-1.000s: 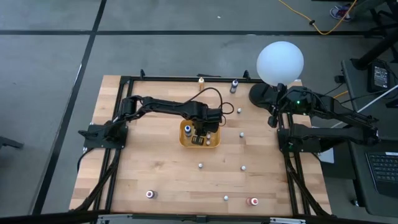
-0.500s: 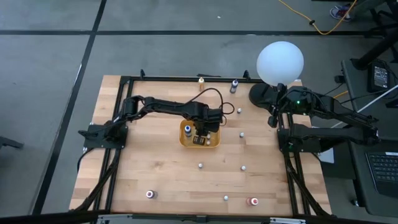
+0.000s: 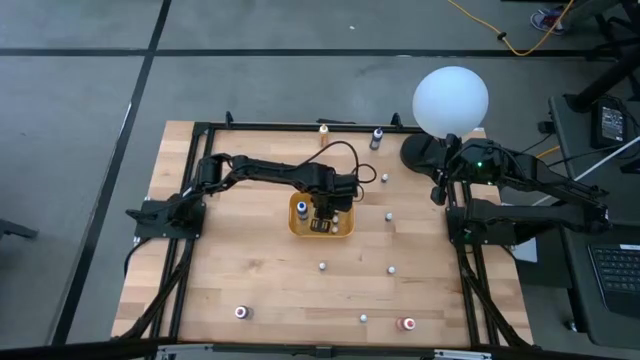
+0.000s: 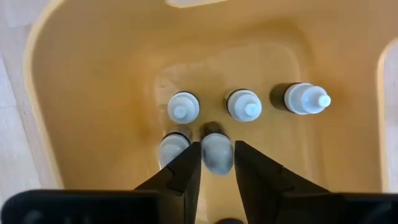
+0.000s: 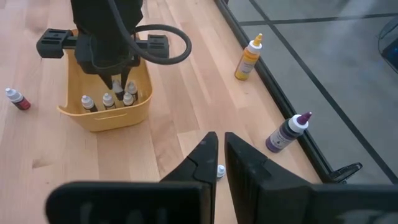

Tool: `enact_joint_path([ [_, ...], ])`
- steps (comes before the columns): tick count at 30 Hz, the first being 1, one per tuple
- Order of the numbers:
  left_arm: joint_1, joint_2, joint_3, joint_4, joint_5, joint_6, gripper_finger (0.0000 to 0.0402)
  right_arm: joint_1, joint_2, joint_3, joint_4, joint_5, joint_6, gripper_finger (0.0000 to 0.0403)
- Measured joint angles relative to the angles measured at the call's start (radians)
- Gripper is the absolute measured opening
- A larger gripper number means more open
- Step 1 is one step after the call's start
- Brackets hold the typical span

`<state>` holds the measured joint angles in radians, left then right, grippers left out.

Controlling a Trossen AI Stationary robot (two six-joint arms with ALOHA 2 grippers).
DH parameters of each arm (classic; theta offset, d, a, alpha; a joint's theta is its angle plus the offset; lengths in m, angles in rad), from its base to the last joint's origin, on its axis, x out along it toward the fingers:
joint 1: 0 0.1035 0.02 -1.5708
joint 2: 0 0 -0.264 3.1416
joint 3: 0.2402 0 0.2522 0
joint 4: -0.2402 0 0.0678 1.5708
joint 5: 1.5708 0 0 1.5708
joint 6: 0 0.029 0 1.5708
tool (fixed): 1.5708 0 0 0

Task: Pick & Place food coloring
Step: Put the black food coloring bottle into the yellow bin

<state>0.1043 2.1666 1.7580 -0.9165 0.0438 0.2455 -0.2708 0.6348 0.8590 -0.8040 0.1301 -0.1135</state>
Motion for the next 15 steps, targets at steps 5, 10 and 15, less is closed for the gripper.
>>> enact_joint_path([
  [5,0.000,0.000,0.000,0.000,0.001,0.000,0.0107,0.000,0.000,0.000,0.000,0.000,0.000,0.0034],
  [10,0.000,0.000,0.000,0.000,0.001,-0.006,0.0115,0.000,0.000,0.000,0.000,0.000,0.000,0.0034],
  [15,0.000,-0.031,0.025,-0.054,-0.008,-0.023,0.0113,0.000,0.000,0.000,0.000,0.000,0.000,0.0034],
])
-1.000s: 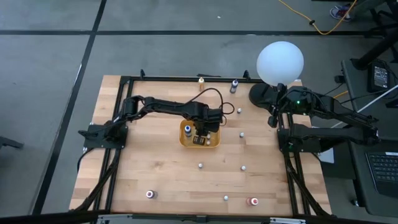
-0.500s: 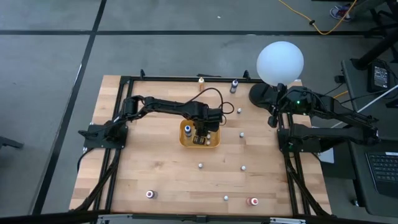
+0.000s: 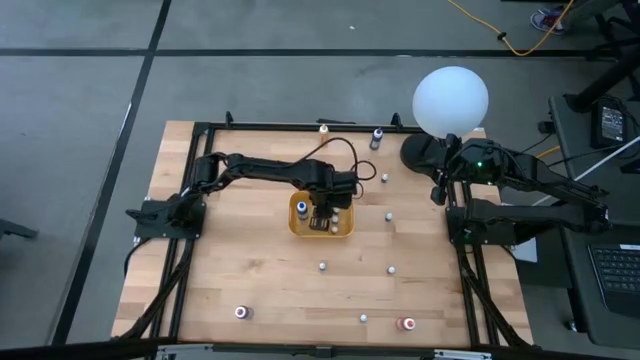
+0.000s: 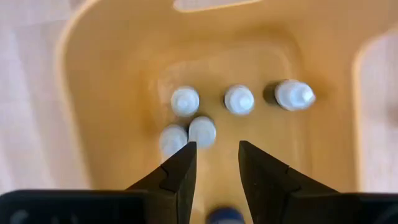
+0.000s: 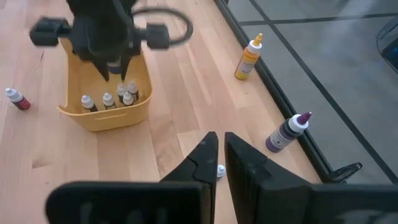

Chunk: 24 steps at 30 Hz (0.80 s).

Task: Pick & Place food coloring
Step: Put the black food coloring bottle into the yellow bin, then put the red food coloring bottle into the yellow bin

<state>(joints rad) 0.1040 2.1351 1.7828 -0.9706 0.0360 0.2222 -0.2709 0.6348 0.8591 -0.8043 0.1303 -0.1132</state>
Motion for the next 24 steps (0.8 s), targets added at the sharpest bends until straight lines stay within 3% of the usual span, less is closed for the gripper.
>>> enact_joint_path([
  [10,-0.044,-0.036,0.265,-0.291,-0.038,-0.027,0.0104,0.000,0.000,0.000,0.000,0.000,0.000,0.0034],
  [14,-0.096,-0.050,0.338,-0.313,0.028,-0.045,0.0102,0.000,0.000,0.000,0.000,0.000,0.000,0.0034],
  [24,-0.253,-0.046,0.351,-0.321,0.053,-0.207,0.0097,0.000,0.000,0.000,0.000,-0.001,-0.004,0.0034],
])
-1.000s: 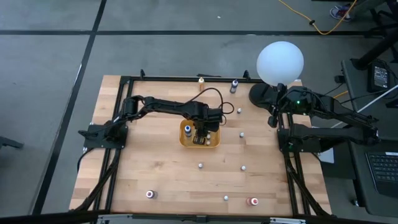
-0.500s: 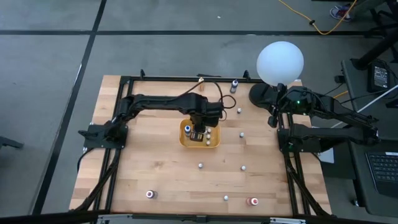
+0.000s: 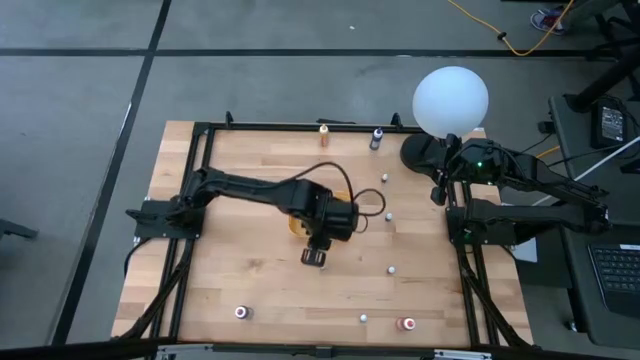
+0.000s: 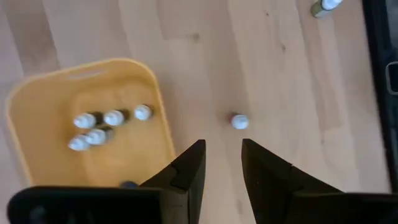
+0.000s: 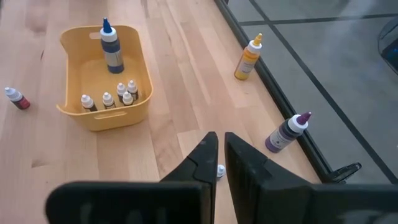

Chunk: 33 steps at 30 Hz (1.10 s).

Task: Pick & Place food coloring
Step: Put the red food coloring bottle into the yellow bin

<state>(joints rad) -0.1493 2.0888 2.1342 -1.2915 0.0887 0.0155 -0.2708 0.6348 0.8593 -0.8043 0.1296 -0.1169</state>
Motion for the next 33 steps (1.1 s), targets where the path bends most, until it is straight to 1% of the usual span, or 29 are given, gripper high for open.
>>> enact_joint_path([
  [3,-0.036,0.000,0.000,0.000,-0.001,-0.049,0.0091,0.000,0.000,0.000,0.000,0.000,-0.002,0.0034],
  [6,-0.074,0.000,-0.001,-0.009,-0.001,-0.045,0.0087,0.000,0.000,0.000,0.000,0.000,-0.026,0.0034],
  [12,-0.108,0.003,-0.091,-0.022,-0.001,-0.029,0.0090,0.000,0.000,0.000,0.000,0.000,-0.045,0.0034],
  [15,-0.112,0.001,-0.158,0.014,0.014,0.001,0.0092,0.000,0.000,0.000,0.000,0.000,-0.045,0.0034],
  [17,-0.113,0.000,-0.198,0.067,0.035,0.013,0.0093,0.000,0.000,0.000,0.000,-0.001,-0.044,0.0034],
  [23,-0.118,-0.086,-0.335,0.203,0.042,0.082,0.0091,0.000,0.000,0.000,0.000,0.000,-0.044,0.0034],
  [27,-0.118,-0.099,-0.428,0.278,0.055,0.144,0.0096,0.000,0.000,0.000,-0.001,0.000,-0.040,0.0034],
  [33,-0.118,-0.101,-0.497,0.367,0.060,0.247,0.0114,0.000,0.000,0.000,-0.001,0.000,0.000,0.0034],
])
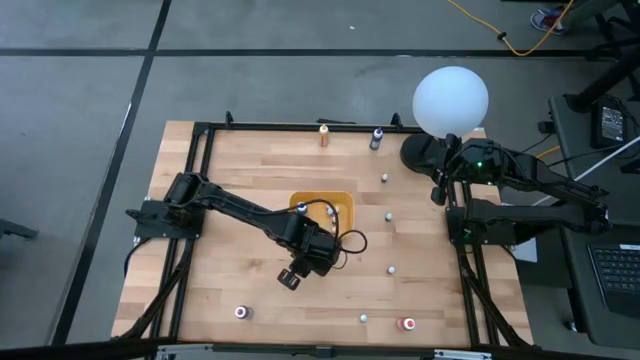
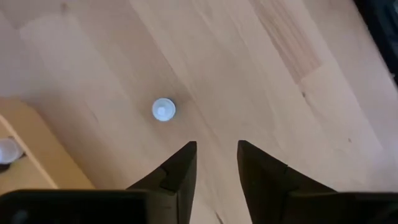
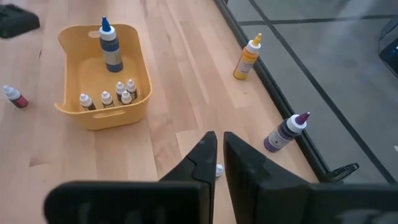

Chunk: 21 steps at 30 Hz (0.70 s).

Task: Pick & Place food coloring
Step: Put the red food coloring bottle into the yellow bin

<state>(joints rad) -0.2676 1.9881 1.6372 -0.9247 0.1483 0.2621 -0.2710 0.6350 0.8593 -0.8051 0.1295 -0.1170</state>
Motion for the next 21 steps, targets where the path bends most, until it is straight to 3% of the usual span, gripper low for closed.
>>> enact_joint_path([
  [10,0.003,0.000,0.000,0.080,-0.110,0.085,0.0169,0.000,0.000,0.000,0.000,0.000,0.007,0.0034],
  [21,0.010,0.047,0.001,0.175,-0.114,0.093,0.0202,0.000,0.000,0.000,0.000,0.001,0.007,0.0034],
])
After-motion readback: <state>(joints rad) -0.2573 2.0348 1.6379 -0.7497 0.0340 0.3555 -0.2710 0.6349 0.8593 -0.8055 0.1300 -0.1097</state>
